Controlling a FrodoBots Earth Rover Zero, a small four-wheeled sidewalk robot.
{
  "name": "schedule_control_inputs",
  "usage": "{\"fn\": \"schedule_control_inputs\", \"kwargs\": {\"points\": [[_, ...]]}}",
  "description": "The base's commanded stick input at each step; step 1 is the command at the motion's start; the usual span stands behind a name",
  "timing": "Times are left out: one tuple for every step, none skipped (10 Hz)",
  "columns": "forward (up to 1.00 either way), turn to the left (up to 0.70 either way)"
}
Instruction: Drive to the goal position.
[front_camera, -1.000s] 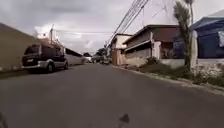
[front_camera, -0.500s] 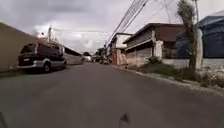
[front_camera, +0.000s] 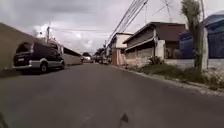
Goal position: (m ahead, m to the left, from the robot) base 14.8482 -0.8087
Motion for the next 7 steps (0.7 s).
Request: {"fn": "schedule_control_inputs", "kwargs": {"points": [[0.7,0.0],[0.7,0.0],[0.7,0.0],[0.7,0.0],[0.7,0.0],[0.7,0.0],[0.7,0.0]]}}
